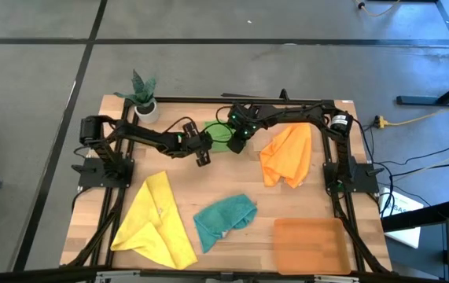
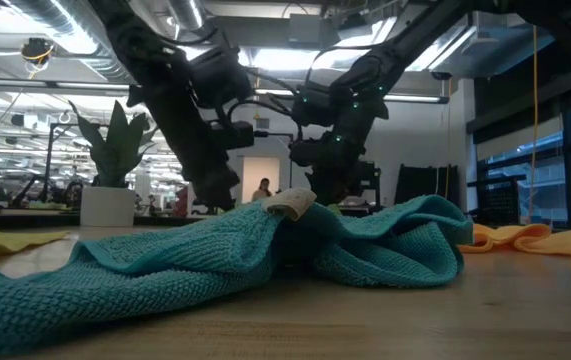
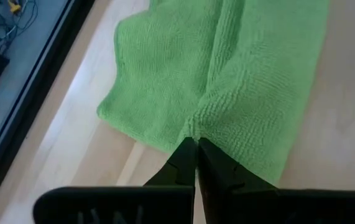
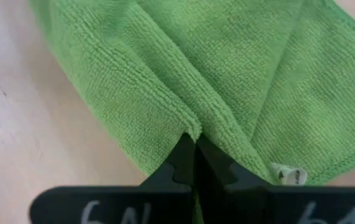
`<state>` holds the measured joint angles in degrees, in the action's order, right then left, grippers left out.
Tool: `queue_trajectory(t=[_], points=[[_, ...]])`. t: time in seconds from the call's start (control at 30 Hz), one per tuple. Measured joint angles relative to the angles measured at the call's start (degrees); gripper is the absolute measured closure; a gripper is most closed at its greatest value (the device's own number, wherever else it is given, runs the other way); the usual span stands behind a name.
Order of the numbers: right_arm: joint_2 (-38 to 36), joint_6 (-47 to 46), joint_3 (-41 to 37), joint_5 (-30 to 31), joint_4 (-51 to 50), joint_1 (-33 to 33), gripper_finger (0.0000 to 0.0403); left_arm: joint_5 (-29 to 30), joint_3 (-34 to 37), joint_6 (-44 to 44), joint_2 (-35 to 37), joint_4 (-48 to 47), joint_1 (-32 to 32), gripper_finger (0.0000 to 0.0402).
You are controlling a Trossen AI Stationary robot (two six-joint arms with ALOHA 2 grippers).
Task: Roll microfiber towels into tight, uniform cylinder then place into a basket
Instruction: Roll the green microfiber towel
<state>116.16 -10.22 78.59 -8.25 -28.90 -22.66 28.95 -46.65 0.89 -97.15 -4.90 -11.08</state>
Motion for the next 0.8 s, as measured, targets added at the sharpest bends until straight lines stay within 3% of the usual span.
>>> queue_trajectory(t=[0.4,0.8], points=[[0.0,1.4,0.0,1.0,-0.5,0.2,0.0397,-0.6,0.0,-0.1,-4.8,2.6,-1.8,0.0402],[0.0,5.3,0.0,0.7,-0.1,0.3,0.0356,-0.5,-0.1,-0.8,-6.0,3.2,-1.8,0.0401]])
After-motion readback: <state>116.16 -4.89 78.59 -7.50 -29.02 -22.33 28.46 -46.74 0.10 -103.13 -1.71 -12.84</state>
